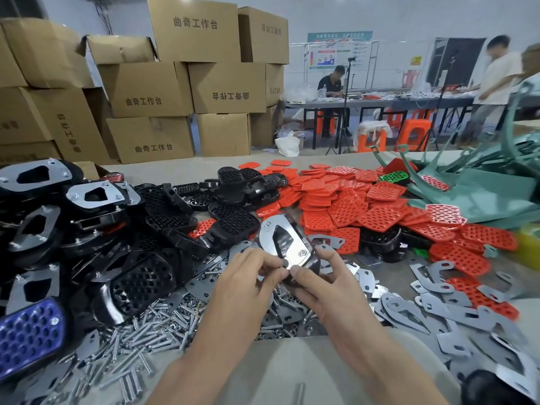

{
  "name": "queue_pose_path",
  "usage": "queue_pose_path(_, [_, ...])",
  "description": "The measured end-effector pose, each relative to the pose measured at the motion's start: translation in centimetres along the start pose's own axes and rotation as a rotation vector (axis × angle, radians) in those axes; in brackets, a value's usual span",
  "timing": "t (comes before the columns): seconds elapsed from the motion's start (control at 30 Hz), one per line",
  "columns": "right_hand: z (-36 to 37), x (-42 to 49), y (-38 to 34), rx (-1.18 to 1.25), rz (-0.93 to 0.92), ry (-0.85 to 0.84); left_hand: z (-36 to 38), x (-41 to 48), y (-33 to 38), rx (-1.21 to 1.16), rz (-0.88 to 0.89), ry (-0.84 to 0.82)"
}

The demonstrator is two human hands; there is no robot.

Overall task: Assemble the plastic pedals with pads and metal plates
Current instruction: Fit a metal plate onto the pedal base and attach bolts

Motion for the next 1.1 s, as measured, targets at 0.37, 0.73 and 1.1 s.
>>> queue_pose_path(0.37, [0.4,-0.9,-0.5,-0.047,-0.024,0.002,0.0,-0.4,-0.3,0.049,0.011,0.037])
queue_pose_path(0.73, [0.9,-1.4,-0.9,-0.046,-0.058,0.002,0.3,-0.8,-1.1,-0.018,-0.124,0.066])
queue_pose_path(1.1, [0.8,-1.0,-0.5,0.092,-0.003,-0.008,0.2,-0.7,0.5,-0.032,0.103,0.021])
Point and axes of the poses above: each hand's wrist, its own x-axis towards the middle knuckle, its own z-axis out of the palm, y = z × x, the point moved 6 cm from there along x, towards the middle knuckle, and after that the axes turned 15 degrees about y, right-handed, at the moved point
